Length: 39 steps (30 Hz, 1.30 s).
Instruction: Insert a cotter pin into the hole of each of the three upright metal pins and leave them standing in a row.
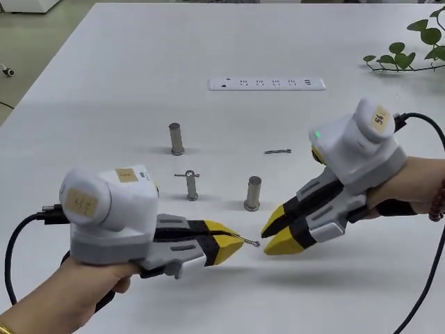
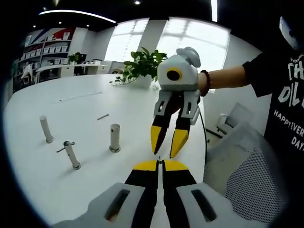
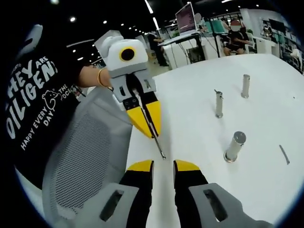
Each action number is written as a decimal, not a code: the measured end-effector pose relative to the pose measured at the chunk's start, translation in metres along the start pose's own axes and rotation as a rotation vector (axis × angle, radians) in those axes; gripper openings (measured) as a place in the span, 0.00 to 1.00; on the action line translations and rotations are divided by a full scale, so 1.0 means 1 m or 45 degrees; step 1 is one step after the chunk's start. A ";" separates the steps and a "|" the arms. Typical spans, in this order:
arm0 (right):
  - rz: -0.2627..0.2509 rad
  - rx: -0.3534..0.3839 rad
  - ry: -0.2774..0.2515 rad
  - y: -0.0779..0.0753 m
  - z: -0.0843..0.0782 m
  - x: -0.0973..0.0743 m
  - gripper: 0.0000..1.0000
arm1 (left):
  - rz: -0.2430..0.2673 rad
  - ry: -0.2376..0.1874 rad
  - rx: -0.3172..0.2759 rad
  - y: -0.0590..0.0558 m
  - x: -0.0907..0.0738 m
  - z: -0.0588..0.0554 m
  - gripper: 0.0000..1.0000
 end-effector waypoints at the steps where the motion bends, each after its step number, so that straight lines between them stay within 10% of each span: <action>1: 0.006 0.007 -0.006 0.001 0.000 0.000 0.12 | -0.009 0.003 0.009 -0.001 0.000 0.000 0.00; 24: 0.092 0.004 -0.059 0.012 0.010 0.005 0.00 | -0.113 -0.034 -0.028 -0.015 -0.002 0.002 0.00; 39: 0.086 -0.280 0.159 0.012 0.005 0.003 0.00 | -0.094 0.004 0.038 -0.017 0.003 -0.006 0.00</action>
Point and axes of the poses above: the centre of the closed fingertips' face, and the gripper's own axes: x roughly forward along the fingers, y roughly to its left, z roughly out of its top, the point moved 3 cm from there along -x, roughly backward along the fingers, and after that the axes turned 14 degrees about -x, right-handed, at the moved point
